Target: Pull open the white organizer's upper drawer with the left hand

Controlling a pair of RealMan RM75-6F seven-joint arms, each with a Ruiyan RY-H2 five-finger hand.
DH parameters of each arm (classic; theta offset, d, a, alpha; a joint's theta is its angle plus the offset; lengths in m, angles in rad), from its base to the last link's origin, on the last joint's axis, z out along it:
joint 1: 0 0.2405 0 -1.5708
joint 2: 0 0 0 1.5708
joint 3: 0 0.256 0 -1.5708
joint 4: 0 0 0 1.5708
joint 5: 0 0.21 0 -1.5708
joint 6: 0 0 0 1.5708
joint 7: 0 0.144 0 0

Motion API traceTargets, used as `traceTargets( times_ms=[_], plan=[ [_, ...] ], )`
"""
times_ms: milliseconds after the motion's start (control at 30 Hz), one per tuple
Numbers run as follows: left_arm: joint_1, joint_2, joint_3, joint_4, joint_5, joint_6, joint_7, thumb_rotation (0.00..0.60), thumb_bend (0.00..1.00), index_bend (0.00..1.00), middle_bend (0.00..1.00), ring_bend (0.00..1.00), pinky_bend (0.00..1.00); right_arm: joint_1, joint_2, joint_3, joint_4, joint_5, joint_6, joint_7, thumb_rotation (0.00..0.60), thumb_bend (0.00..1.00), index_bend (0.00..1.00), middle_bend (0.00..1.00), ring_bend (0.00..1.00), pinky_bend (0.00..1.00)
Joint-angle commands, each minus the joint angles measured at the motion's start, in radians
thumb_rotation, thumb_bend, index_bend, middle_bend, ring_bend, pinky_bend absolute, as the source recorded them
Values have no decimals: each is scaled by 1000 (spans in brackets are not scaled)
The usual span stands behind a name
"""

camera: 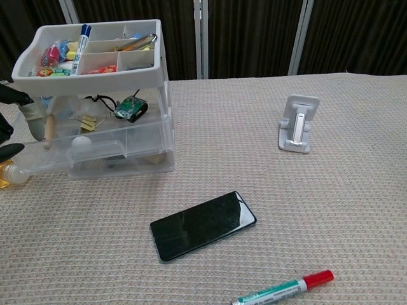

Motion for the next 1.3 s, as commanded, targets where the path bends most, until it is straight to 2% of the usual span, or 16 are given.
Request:
traceTargets(
  times_ms=[33, 267, 367, 700, 800, 833, 933, 1033, 1100, 1300],
  plan=[
    [14, 6, 26, 6, 36, 0, -17, 600, 501, 456, 875, 865, 746, 0, 0, 0, 0, -1, 1, 1, 600, 0, 0, 0, 0, 0],
    [29, 9, 49, 22, 84, 3, -49, 600, 501, 424, 875, 865, 746, -1, 0, 0, -1, 0, 0, -1, 600, 0, 0, 0, 0, 0],
    [33, 11, 47, 26, 98, 11, -61, 600, 502, 386, 875, 865, 746, 0, 0, 0, -1, 1, -1, -2, 600, 0, 0, 0, 0, 0],
    [47, 29, 33, 13, 149, 49, -87, 600, 484, 364, 875, 865, 746, -1, 1, 0, -3, 2, 0, -1, 600, 0, 0, 0, 0, 0],
    [45, 40, 10, 8, 171, 75, -67, 600, 343, 325, 863, 857, 733, -1, 0, 0, -2, 2, -1, -2, 600, 0, 0, 0, 0, 0],
    [43, 42, 0, 10, 177, 85, -49, 600, 271, 321, 839, 841, 709, -1, 0, 0, -2, 2, -2, -3, 600, 0, 0, 0, 0, 0],
    [29, 57, -29, 5, 178, 95, 27, 600, 156, 319, 771, 795, 636, 0, -1, 0, -2, 2, -3, -4, 600, 0, 0, 0, 0, 0],
    [2, 93, -63, -26, 139, 76, 113, 600, 124, 335, 729, 751, 593, 0, 0, 1, -2, 5, -4, -3, 600, 0, 0, 0, 0, 0],
    [-18, 116, -84, -42, 114, 59, 140, 600, 119, 358, 737, 750, 598, 0, 0, 1, -2, 6, -5, -2, 600, 0, 0, 0, 0, 0],
    [-104, 203, -142, -87, 1, -39, 225, 600, 86, 461, 884, 854, 732, 1, -1, -1, -1, 6, -10, -6, 600, 0, 0, 0, 0, 0]
  ],
)
